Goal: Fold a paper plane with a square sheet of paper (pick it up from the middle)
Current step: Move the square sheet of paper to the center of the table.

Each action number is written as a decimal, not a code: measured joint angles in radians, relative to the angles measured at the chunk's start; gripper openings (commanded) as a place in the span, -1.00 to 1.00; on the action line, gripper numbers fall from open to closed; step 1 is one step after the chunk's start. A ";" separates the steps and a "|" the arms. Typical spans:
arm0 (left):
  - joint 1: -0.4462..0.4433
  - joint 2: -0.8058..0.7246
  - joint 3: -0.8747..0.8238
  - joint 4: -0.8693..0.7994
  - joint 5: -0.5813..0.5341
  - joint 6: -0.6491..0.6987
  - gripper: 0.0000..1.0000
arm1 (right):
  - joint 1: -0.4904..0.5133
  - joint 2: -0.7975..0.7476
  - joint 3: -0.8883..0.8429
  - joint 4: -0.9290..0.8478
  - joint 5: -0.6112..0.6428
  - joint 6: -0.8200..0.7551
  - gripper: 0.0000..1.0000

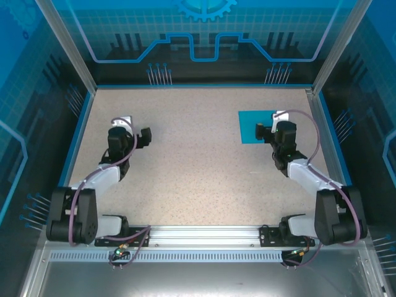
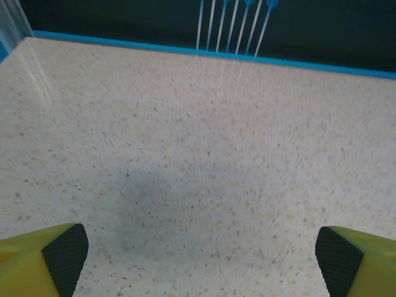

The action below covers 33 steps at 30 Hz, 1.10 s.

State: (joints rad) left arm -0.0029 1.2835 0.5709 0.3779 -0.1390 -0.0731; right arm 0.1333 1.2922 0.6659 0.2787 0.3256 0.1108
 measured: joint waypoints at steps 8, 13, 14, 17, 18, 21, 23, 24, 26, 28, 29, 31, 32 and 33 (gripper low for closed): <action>0.000 -0.065 0.247 -0.417 -0.022 -0.118 0.97 | 0.007 0.148 0.381 -0.447 -0.038 0.223 0.99; 0.000 -0.073 0.288 -0.536 0.033 -0.186 0.97 | 0.010 0.369 0.536 -0.595 -0.117 0.340 0.99; 0.000 -0.074 0.291 -0.551 0.040 -0.193 0.97 | 0.010 0.410 0.562 -0.619 -0.132 0.357 0.99; 0.000 -0.076 0.312 -0.601 0.068 -0.219 0.97 | 0.006 0.532 0.653 -0.679 -0.175 0.399 0.99; 0.000 -0.076 0.320 -0.615 0.081 -0.224 0.97 | 0.003 0.576 0.692 -0.695 -0.191 0.414 0.99; 0.000 -0.072 0.342 -0.639 0.118 -0.236 0.97 | -0.008 0.680 0.792 -0.725 -0.230 0.445 0.98; 0.000 -0.068 0.348 -0.646 0.141 -0.241 0.97 | -0.013 0.738 0.849 -0.743 -0.246 0.459 0.99; 0.000 -0.066 0.348 -0.650 0.152 -0.243 0.97 | -0.015 0.763 0.875 -0.756 -0.254 0.466 0.98; 0.000 -0.060 0.348 -0.660 0.169 -0.243 0.97 | -0.016 0.806 0.923 -0.783 -0.260 0.474 0.98; 0.000 -0.053 0.349 -0.667 0.182 -0.243 0.97 | -0.016 0.843 0.961 -0.808 -0.267 0.485 0.97; 0.000 -0.050 0.349 -0.669 0.187 -0.243 0.97 | -0.016 0.853 0.967 -0.813 -0.274 0.490 0.97; 0.000 -0.043 0.349 -0.674 0.195 -0.243 0.97 | -0.016 0.864 0.967 -0.840 -0.282 0.503 0.97; 0.000 -0.040 0.349 -0.677 0.198 -0.243 0.97 | -0.016 0.864 0.965 -0.851 -0.283 0.510 0.97; 0.000 -0.036 0.349 -0.681 0.201 -0.243 0.97 | -0.016 0.864 0.960 -0.859 -0.285 0.519 0.96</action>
State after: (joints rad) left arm -0.0029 1.2472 0.9203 -0.3035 0.0620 -0.3164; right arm 0.1177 2.1567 1.6257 -0.5808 0.0402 0.6296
